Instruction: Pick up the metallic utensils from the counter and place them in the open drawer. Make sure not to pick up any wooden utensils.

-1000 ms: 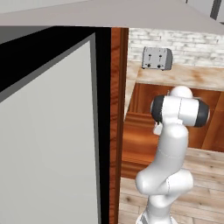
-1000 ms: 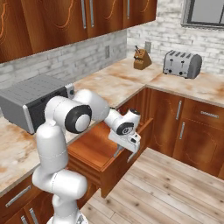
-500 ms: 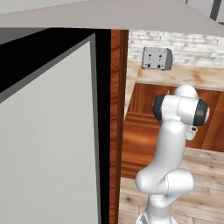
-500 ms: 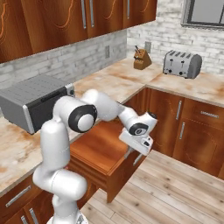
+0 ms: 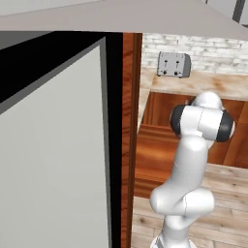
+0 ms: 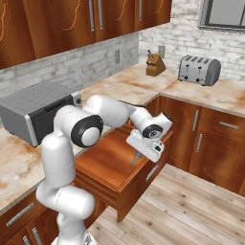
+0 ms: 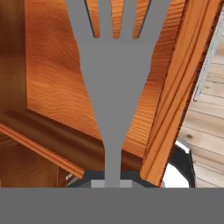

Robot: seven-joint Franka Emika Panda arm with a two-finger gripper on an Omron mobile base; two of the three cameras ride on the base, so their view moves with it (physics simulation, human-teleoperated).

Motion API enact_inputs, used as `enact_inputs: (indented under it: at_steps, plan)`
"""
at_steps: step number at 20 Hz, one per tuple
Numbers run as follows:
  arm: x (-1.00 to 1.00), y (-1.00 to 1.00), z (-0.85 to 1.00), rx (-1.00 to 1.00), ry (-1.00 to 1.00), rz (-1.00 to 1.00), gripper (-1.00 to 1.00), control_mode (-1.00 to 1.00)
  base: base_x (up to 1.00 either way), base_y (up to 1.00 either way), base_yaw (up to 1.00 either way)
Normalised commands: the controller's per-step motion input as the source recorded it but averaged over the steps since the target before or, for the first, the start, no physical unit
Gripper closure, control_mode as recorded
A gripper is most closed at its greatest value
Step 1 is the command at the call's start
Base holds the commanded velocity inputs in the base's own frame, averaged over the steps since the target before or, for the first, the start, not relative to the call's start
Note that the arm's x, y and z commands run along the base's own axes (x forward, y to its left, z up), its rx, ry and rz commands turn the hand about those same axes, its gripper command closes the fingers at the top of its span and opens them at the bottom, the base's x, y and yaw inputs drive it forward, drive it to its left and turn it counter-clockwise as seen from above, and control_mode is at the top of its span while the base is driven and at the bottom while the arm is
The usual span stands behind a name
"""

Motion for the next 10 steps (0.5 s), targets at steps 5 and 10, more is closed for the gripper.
enact_inputs:
  at_steps: [5,10]
  plan:
    - [0.05,0.68,-0.33,-0.13,0.00,0.00,1.00,-1.00,0.00,0.00,0.00]
    - [0.39,0.72,-0.06,-0.20,0.00,-0.02,1.00,-1.00,0.00,0.00,0.00]
